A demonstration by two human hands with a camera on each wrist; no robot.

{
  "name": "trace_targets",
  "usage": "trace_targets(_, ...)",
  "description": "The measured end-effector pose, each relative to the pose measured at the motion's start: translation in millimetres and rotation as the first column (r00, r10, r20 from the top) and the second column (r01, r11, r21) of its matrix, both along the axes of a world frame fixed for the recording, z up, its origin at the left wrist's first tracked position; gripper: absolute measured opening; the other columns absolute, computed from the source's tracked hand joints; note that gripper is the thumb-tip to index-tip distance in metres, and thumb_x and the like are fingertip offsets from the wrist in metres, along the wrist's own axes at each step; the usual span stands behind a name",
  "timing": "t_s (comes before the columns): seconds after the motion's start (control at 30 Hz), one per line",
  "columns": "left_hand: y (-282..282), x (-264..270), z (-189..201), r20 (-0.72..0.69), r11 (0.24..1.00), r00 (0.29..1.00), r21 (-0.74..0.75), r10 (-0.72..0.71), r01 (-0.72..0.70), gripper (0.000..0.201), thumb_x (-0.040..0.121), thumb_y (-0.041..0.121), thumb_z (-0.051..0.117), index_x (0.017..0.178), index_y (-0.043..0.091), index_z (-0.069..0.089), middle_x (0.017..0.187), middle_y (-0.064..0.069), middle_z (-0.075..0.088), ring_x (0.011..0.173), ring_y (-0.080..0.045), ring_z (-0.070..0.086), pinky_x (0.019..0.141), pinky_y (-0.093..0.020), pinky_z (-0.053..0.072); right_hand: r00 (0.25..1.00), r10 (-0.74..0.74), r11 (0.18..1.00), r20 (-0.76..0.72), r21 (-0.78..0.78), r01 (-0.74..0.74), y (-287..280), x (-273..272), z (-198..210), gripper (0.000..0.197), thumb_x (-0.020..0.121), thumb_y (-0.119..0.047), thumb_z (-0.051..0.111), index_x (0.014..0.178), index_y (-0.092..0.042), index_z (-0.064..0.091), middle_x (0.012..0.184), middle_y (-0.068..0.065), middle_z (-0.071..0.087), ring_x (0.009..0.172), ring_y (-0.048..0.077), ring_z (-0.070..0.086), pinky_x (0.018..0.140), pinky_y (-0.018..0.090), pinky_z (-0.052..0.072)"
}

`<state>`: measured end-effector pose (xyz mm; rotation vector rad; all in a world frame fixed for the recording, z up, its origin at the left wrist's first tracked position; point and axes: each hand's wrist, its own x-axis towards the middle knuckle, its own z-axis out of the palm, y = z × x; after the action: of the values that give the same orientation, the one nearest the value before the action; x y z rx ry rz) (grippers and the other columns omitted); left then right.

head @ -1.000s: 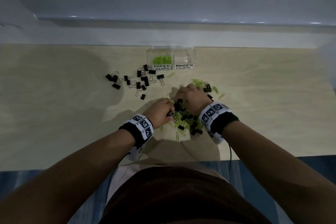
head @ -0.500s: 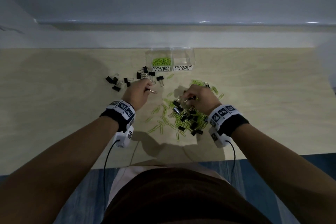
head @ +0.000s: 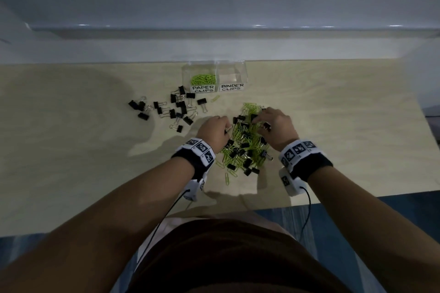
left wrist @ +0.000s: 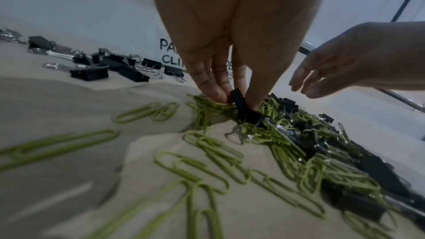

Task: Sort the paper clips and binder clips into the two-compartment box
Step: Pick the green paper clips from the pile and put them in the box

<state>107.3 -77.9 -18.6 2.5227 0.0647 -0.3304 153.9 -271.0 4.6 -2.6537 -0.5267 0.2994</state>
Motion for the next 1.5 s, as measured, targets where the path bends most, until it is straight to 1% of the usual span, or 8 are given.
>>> trace_targets(0.2, 23, -2, 10, 0.081, 0.958, 0.980, -0.241, 0.179, -0.155, 0.015, 0.084, 0.012, 0.064, 0.100, 0.012, 0.063, 0.099, -0.002, 0.068, 0.084, -0.012, 0.061, 0.076, -0.025, 0.052, 0.980, 0.192, 0.948, -0.057, -0.249, -0.200, 26, -9, 0, 0.031, 0.081, -0.023, 0.068, 0.111, -0.030, 0.064, 0.116, -0.002, 0.051, 0.114, 0.021, 0.042, 0.100, 0.045, 0.032)
trace_targets(0.33, 62, 3, 10, 0.155, 0.961, 0.955, -0.151, 0.254, -0.231, 0.019, 0.086, 0.016, 0.063, 0.105, 0.013, 0.061, 0.107, -0.004, 0.063, 0.096, -0.017, 0.058, 0.082, -0.028, 0.048, 0.977, 0.206, 0.941, -0.050, -0.263, -0.212, 26, -10, -2, 0.020, 0.080, -0.022, 0.069, 0.101, -0.022, 0.066, 0.114, 0.001, 0.049, 0.114, 0.024, 0.041, 0.098, 0.046, 0.030)
trace_targets(0.43, 72, -1, 8, 0.180, 0.995, 0.981, 0.058, 0.071, -0.083, 0.028, 0.084, 0.014, 0.063, 0.112, 0.013, 0.061, 0.118, -0.007, 0.054, 0.113, -0.027, 0.045, 0.097, -0.037, 0.039, 0.980, 0.196, 0.956, -0.034, -0.217, -0.199, 21, -11, -3, 0.016, 0.078, -0.023, 0.071, 0.093, -0.020, 0.067, 0.110, 0.000, 0.051, 0.110, 0.024, 0.044, 0.097, 0.046, 0.033)
trace_targets(0.67, 27, -23, 8, 0.025, 0.912, 0.912, 0.015, -0.409, 0.409, 0.037, 0.092, 0.015, 0.053, 0.128, 0.023, 0.054, 0.126, 0.006, 0.053, 0.112, -0.014, 0.042, 0.098, -0.026, 0.031, 0.978, -0.198, 0.980, 0.067, -0.017, 0.200, -14, -8, -7, 0.015, 0.083, -0.026, 0.066, 0.097, -0.022, 0.064, 0.106, 0.000, 0.056, 0.100, 0.020, 0.050, 0.090, 0.040, 0.040)
trace_targets(0.77, 21, -23, 4, -0.003, 0.888, 0.888, 0.041, -0.459, 0.459, 0.040, 0.091, 0.010, 0.054, 0.129, 0.023, 0.053, 0.127, 0.006, 0.052, 0.111, -0.015, 0.042, 0.096, -0.027, 0.036, 0.980, -0.183, 0.981, 0.077, -0.048, 0.187, -17, -15, -7, 0.020, 0.083, -0.025, 0.065, 0.102, -0.020, 0.064, 0.105, 0.002, 0.056, 0.100, 0.021, 0.050, 0.090, 0.041, 0.040)
trace_targets(0.93, 22, -23, 1, 0.018, 0.926, 0.926, -0.016, -0.376, 0.376, 0.026, 0.087, 0.012, 0.060, 0.112, 0.014, 0.063, 0.113, 0.000, 0.054, 0.103, -0.018, 0.049, 0.091, -0.028, 0.041, 0.999, 0.009, 0.999, 0.048, -0.054, -0.006, 8, -37, -12, 0.011, 0.081, -0.030, 0.068, 0.083, -0.019, 0.066, 0.089, -0.003, 0.063, 0.089, 0.020, 0.057, 0.084, 0.038, 0.042)
trace_targets(1.2, 33, -33, -2, 0.021, 0.959, 0.987, -0.234, -0.160, 0.160, 0.020, 0.079, 0.004, 0.065, 0.094, 0.016, 0.059, 0.088, 0.000, 0.059, 0.078, -0.014, 0.055, 0.070, -0.027, 0.048, 0.999, 0.011, 0.996, -0.043, -0.083, -0.014, 31, -50, -14, 0.014, 0.084, -0.015, 0.060, 0.094, -0.010, 0.068, 0.094, 0.006, 0.061, 0.090, 0.025, 0.057, 0.078, 0.038, 0.052)
trace_targets(1.5, 36, -39, -1, 0.035, 0.975, 0.976, -0.044, -0.217, 0.219, 0.023, 0.085, 0.022, 0.063, 0.106, 0.014, 0.060, 0.105, -0.001, 0.054, 0.091, -0.016, 0.053, 0.079, -0.030, 0.048, 0.997, 0.033, 0.979, -0.068, -0.199, -0.046, 40, -51, -10, 0.021, 0.085, -0.021, 0.061, 0.096, -0.003, 0.062, 0.102, 0.014, 0.055, 0.101, 0.031, 0.051, 0.083, 0.040, 0.048)
